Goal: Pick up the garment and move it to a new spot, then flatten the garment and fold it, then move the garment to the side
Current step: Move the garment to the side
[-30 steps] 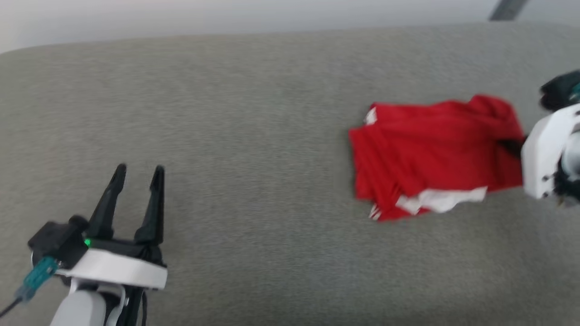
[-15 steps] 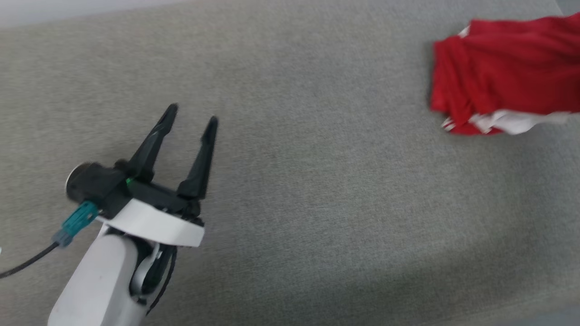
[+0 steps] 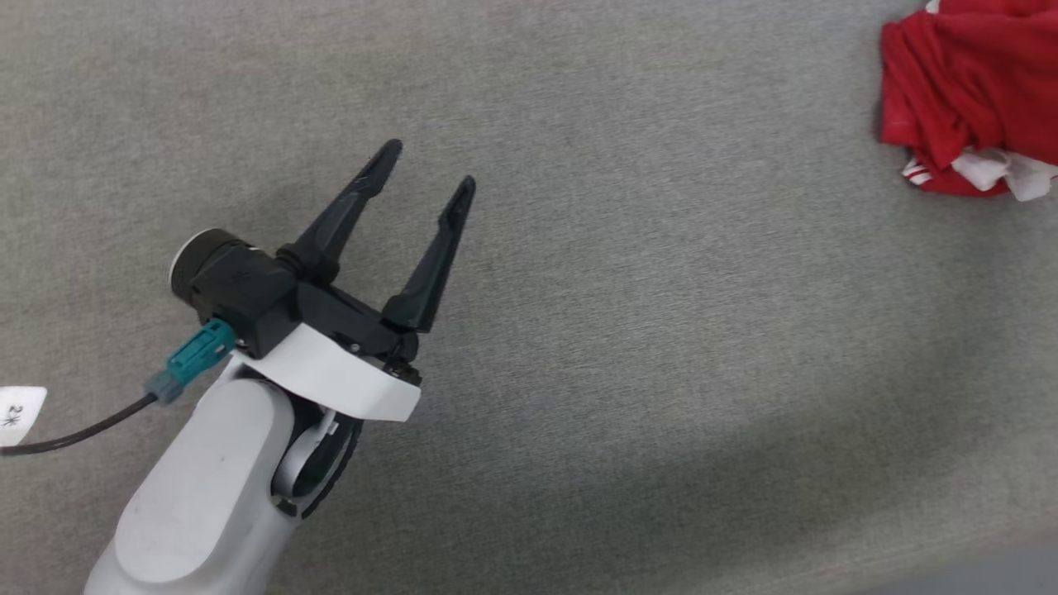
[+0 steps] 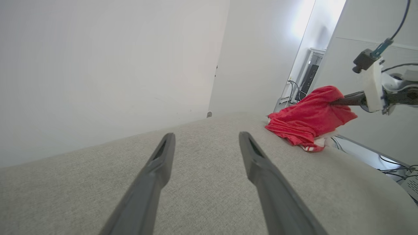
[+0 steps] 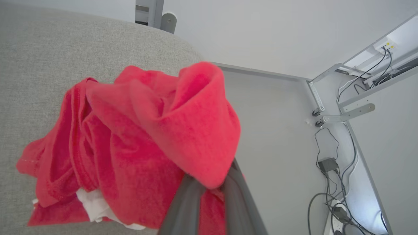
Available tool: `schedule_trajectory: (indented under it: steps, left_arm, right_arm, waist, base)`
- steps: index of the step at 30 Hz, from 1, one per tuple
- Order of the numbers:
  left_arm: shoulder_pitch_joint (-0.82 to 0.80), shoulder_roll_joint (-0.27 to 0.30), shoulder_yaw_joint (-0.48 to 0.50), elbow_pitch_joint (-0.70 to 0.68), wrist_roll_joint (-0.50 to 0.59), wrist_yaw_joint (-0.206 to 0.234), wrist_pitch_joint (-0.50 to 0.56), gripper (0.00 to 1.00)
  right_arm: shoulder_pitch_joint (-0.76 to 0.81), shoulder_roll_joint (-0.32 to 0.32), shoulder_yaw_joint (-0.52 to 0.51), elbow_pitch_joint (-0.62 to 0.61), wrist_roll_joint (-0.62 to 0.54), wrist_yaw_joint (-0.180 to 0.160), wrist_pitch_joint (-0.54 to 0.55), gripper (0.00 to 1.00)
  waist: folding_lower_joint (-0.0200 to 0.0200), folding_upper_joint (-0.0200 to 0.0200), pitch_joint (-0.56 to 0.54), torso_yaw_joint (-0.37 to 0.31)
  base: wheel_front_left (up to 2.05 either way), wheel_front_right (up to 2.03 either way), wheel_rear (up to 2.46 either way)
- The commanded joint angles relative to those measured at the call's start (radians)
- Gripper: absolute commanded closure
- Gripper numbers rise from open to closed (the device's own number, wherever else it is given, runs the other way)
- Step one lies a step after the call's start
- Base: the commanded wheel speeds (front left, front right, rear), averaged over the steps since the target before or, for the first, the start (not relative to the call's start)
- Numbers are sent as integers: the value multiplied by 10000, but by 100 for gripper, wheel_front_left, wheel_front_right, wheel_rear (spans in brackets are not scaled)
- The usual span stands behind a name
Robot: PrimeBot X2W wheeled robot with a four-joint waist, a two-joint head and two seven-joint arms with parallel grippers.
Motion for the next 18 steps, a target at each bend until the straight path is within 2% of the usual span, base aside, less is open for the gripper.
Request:
schedule_trajectory:
  steps: [1, 3, 4, 5, 6, 18]
  left_arm:
    - [-221, 1, -67, 13, -81, -30, -45, 0]
    - [-304, -24, -184, 50, -121, -30, -45, 0]
    - [-351, -40, -225, 50, -150, -31, -45, 0]
    - [-383, -45, -259, 52, -153, -31, -45, 0]
    - [-410, -52, -259, 65, -160, -30, -45, 0]
    - [-62, 72, 226, -80, -177, -30, -45, 0]
  right_arm:
    - [-154, 147, -90, 255, -189, -3, -213, 81]
    - [-213, 316, -360, 759, -397, -3, -447, 60]
    - [-242, 416, -470, 959, -444, -3, -555, 37]
    - [-290, 462, -601, 1178, -537, -4, -680, 29]
    - [-347, 491, -735, 1365, -609, -4, -815, 0]
    - [-829, 783, -1575, 2605, -1308, -3, -1904, 0]
  waist:
    - [0, 0, 68, 115]
    - [0, 0, 116, 245]
    - [0, 0, 138, 305]
    - [0, 0, 160, 361]
    - [0, 0, 177, 403]
    - [0, 0, -70, 516]
  base:
    - [0, 0, 0]
    - [0, 0, 0]
    - [0, 0, 0]
    - [0, 0, 0]
    - [0, 0, 0]
    - [0, 0, 0]
